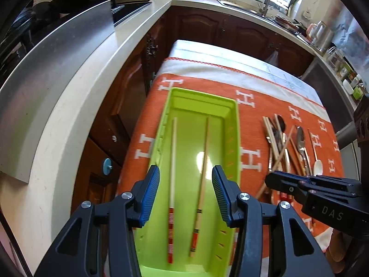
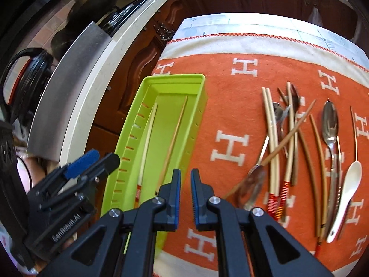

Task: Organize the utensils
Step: 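Carry the chopsticks into the green tray and open both grippers, then grasp a silver spoon from the pile with the left gripper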

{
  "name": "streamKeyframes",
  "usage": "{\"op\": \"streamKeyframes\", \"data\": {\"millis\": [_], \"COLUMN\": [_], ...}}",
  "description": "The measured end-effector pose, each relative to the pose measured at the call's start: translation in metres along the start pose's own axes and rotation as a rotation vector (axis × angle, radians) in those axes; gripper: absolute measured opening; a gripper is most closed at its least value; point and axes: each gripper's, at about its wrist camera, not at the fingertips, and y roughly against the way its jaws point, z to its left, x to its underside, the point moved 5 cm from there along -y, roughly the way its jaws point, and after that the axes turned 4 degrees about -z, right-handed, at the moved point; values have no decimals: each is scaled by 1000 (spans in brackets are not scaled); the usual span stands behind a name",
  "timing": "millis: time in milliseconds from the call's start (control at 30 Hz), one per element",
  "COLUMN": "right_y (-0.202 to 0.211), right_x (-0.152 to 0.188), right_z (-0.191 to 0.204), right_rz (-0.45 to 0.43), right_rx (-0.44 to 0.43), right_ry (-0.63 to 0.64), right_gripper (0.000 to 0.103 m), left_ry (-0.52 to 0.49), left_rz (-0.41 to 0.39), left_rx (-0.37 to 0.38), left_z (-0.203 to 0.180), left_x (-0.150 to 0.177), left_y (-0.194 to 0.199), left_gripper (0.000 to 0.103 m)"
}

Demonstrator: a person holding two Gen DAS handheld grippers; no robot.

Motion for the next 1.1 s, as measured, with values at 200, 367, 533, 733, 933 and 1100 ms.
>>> {"op": "streamKeyframes", "data": {"millis": [200,367,533,733,933,1100], "right_y": [24,52,79,100,97,91], "right_x": [8,16,24,36,47,60], "right_z": [-29,-54,-81,-106,-128,-136], "right_rz": [-4,-38,-100,-171,-180,-183], "right_rx": [10,57,93,128,121,88], "right_ry": [-12,-18,-35,-52,-95,-106], "right_gripper": [9,9,9,9,9,9], "left_ry": [-24,-40,-99,-193,-209,-195], "left_rz": [3,27,39,56,113,132], "left_rx": [59,106,111,104,149,184], "left_z": [-23,-45,-70,-105,-123,-128], "left_x": [2,3,6,14,27,40], "left_y": [6,8,5,-5,-22,-35], "left_gripper": [46,48,53,53,53,53]}}
